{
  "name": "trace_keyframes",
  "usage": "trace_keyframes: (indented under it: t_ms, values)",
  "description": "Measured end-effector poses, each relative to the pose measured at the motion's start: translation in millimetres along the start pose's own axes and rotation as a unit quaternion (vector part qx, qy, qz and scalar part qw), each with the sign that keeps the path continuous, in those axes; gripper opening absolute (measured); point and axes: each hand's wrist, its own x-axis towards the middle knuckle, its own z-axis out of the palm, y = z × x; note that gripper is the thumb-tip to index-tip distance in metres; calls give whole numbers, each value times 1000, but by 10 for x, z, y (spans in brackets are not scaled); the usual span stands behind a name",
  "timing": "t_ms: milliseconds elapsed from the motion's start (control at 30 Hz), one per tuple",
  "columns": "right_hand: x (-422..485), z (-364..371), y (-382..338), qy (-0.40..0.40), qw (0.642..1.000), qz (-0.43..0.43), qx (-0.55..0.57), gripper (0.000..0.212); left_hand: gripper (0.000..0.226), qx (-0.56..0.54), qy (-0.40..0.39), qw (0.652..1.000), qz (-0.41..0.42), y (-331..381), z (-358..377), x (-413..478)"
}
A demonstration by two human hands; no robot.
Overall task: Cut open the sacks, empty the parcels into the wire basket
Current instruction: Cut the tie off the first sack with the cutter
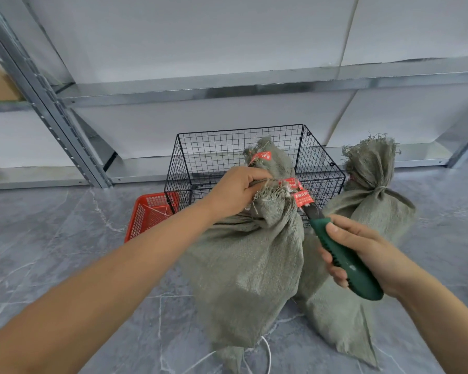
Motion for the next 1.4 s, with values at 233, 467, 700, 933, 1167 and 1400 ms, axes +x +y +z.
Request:
trace_keyframes:
  t_ms: [233,467,700,933,1167,1400]
  values:
    - [32,-67,80,9,999,-25,-25,53,22,-4,-35,999,-29,-25,-33,-40]
    - [153,113,78,170,942,-114,-266,14,23,17,-68,997,-16,5,11,-40]
    - [84,237,192,167,977,-71,-111,13,23,1,-55,998,-31,-105,-21,-39]
    - [66,233,218,142,988,-21,56,14,38,-4,-71,996,-51,-3,-30,-59]
    - [-104,-329,-26,262,965,10,19,18,23,9,15,996,-84,-214,-231,-182]
    - [-68,-88,-249,230,961,15,-154,17,23,28,13,999,-19,-59,-129,-230]
